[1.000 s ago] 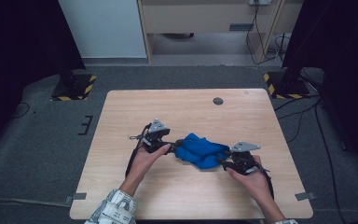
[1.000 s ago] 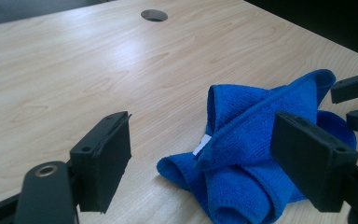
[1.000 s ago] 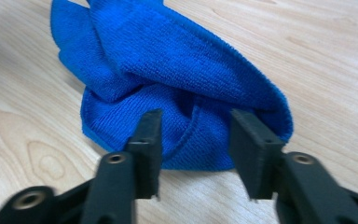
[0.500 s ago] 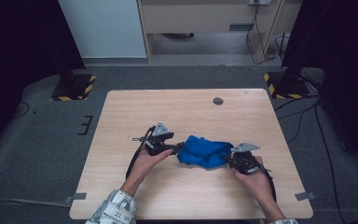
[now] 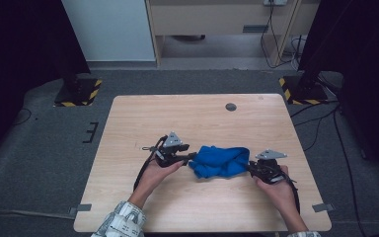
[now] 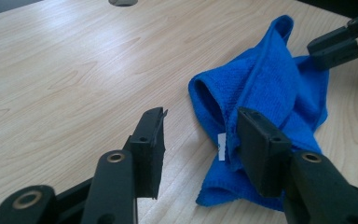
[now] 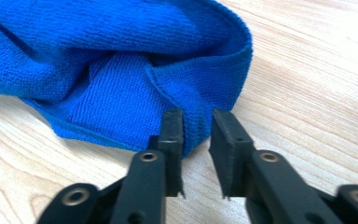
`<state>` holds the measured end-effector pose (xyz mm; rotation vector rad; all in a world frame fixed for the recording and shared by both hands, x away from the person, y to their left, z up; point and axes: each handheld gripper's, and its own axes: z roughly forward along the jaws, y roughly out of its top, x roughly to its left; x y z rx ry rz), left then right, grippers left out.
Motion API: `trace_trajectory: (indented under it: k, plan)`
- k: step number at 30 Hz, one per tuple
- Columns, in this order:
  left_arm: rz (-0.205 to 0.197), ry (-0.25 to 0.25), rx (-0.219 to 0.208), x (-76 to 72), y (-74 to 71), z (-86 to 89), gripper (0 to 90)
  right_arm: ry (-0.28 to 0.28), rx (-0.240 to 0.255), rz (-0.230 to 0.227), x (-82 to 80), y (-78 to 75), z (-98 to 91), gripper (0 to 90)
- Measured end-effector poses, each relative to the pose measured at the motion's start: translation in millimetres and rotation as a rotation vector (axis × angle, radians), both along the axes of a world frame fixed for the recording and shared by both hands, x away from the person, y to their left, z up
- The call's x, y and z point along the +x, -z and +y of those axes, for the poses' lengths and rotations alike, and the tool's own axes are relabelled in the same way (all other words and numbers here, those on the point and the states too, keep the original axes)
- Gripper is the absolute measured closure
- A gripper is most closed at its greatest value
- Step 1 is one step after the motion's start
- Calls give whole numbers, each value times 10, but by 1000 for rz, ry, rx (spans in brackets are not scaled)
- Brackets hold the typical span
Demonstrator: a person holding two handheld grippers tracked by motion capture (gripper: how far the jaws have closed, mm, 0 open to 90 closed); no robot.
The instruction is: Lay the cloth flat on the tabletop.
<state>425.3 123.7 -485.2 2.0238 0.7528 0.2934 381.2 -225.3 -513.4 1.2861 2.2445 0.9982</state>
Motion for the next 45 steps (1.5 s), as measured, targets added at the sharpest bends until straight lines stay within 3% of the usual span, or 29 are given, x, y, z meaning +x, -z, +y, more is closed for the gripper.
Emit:
trace_trajectory:
  k: [5,10,14,18,23,30,36,41,45]
  plan:
    - [-4,12,-8,-35,-12,-33,521,-30,0,-52,-16,-53,100,570]
    - [-21,17,-25,-61,-28,-40,480,-61,-37,-78,29,-32,207,536]
    - [-30,31,-25,-96,-27,-39,458,-49,-80,-51,77,11,209,740]
    - [-33,47,-3,-135,10,-68,474,-11,-80,-43,61,6,123,817]
    - [-25,51,6,-134,59,-94,530,36,-53,-37,39,-4,-50,807]
    - [-25,107,17,-171,79,-162,595,91,20,-16,48,9,-190,781]
    - [12,164,14,-177,109,-200,728,84,100,-29,35,-18,-303,857]
    - [40,176,15,-157,144,-207,836,76,110,-27,39,-10,-305,864]
    - [39,157,-3,-140,133,-174,879,69,116,-40,34,-26,-292,864]
